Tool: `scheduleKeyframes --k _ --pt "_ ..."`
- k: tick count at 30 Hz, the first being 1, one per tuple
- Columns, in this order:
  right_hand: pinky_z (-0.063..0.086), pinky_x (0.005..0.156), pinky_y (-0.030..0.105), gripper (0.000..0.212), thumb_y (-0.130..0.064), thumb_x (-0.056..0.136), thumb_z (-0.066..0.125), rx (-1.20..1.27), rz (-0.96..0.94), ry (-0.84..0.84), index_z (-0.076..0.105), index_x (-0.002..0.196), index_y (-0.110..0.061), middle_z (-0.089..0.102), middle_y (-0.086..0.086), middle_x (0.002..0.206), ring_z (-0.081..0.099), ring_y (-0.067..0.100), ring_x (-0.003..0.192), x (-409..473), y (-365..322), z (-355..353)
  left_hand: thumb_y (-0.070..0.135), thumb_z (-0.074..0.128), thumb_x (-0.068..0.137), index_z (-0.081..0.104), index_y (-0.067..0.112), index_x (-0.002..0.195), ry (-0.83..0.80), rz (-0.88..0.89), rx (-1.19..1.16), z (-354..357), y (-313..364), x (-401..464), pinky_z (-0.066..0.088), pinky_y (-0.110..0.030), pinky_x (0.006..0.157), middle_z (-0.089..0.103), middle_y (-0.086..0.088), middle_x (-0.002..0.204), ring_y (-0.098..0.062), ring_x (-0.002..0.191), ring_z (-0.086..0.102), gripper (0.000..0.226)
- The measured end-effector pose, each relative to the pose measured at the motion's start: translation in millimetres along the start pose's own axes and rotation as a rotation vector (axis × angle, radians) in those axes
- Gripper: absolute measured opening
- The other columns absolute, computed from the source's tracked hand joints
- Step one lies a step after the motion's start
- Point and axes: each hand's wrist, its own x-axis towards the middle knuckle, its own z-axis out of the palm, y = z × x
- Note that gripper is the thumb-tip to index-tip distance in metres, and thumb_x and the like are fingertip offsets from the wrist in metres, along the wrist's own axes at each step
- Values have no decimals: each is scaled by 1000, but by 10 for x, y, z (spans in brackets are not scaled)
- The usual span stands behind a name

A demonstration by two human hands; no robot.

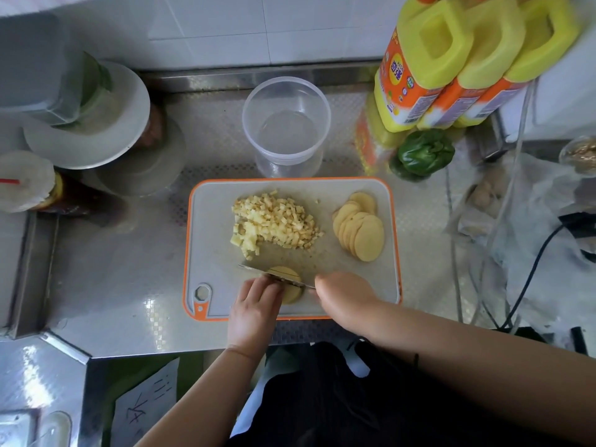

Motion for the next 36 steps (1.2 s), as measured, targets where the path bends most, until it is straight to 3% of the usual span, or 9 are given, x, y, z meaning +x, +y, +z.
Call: scheduleKeyframes --k 6,8,11,17,20,23,27,28,36 --pt "33 62 29 18 -21 98 49 -18 38 73 60 100 -7 65 11 94 61 28 81 -32 -50 -33 24 50 97 60 13 101 118 56 20 -496 322 369 46 -39 76 63 -9 101 -30 92 56 16" --pt "31 55 25 16 -25 87 66 -63 62 193 64 86 -10 66 8 80 64 26 71 -45 -72 -51 36 33 102 65 16 105 -222 13 159 -630 477 773 42 -40 85 62 -3 106 -28 101 54 37" --pt "32 59 28 16 -19 98 49 -65 78 75 60 100 -9 66 8 95 63 27 86 -62 -94 30 44 14 106 64 18 114 -776 29 370 -592 535 1094 35 -40 99 62 -5 118 -28 119 48 57" --pt "15 45 26 19 -21 99 44 -58 73 109 59 102 -9 40 -2 65 47 23 69 -78 -85 12 47 9 106 68 14 109 -913 78 385 -502 489 1135 32 -42 109 63 -8 123 -28 126 46 67" --pt "9 42 23 24 -31 91 61 -20 15 183 62 79 -10 16 -6 53 37 21 51 -143 -118 -41 48 8 105 65 14 119 -936 70 424 -556 557 1157 30 -43 110 60 -8 130 -27 129 42 68" --pt "7 41 26 30 -38 91 59 -36 32 231 57 77 -11 21 -6 53 39 23 49 -207 -94 -82 50 11 103 64 18 121 -752 151 379 -670 622 1175 33 -42 103 59 -5 125 -27 120 45 65" --pt "20 45 29 32 -42 102 33 44 64 244 40 86 -15 35 -4 62 43 23 64 -230 -7 -111 24 52 99 64 8 94 200 283 -55 -864 464 893 45 -37 78 63 -10 93 -28 89 56 21" --pt "24 48 30 32 -42 102 33 55 65 236 42 88 -15 37 -4 64 43 22 65 -225 -14 -131 15 55 97 60 7 92 301 299 -108 -857 415 722 45 -35 76 63 -12 89 -27 85 56 10" --pt "19 43 29 32 -39 102 36 23 22 154 37 79 -16 36 -3 59 32 15 49 -221 -83 -42 25 52 94 65 8 84 -38 61 26 -178 100 -29 52 -41 53 62 -6 91 -28 79 56 23"
